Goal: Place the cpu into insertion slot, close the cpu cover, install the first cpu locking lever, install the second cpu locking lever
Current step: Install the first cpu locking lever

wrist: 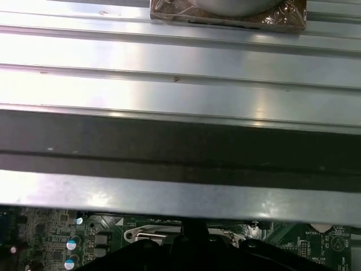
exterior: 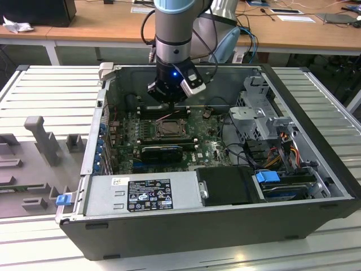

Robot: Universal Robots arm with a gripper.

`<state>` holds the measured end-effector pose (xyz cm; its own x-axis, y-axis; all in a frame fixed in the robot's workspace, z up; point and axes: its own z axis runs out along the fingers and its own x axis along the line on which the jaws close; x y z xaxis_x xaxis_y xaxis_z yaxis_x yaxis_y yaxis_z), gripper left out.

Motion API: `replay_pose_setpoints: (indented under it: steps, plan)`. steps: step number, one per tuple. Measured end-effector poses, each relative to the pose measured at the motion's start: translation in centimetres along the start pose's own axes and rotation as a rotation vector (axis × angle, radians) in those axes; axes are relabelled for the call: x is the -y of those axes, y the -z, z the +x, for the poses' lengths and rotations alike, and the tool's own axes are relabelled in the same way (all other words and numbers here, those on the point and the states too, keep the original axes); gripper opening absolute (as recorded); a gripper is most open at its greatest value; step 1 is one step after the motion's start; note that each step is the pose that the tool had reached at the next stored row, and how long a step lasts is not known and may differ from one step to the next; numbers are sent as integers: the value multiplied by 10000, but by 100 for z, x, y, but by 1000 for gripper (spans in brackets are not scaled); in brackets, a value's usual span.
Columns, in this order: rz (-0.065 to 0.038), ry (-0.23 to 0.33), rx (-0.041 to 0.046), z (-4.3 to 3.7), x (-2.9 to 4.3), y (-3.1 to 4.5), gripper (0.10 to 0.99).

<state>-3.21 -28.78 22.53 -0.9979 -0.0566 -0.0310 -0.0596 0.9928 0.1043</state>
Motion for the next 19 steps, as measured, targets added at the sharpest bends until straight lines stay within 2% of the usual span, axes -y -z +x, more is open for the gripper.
replay_pose_setpoints:
  steps: [10,19]
  plan:
    - [-10,336,-36,-81,11,-78,106]
    - [-9,335,-36,-102,22,-168,106]
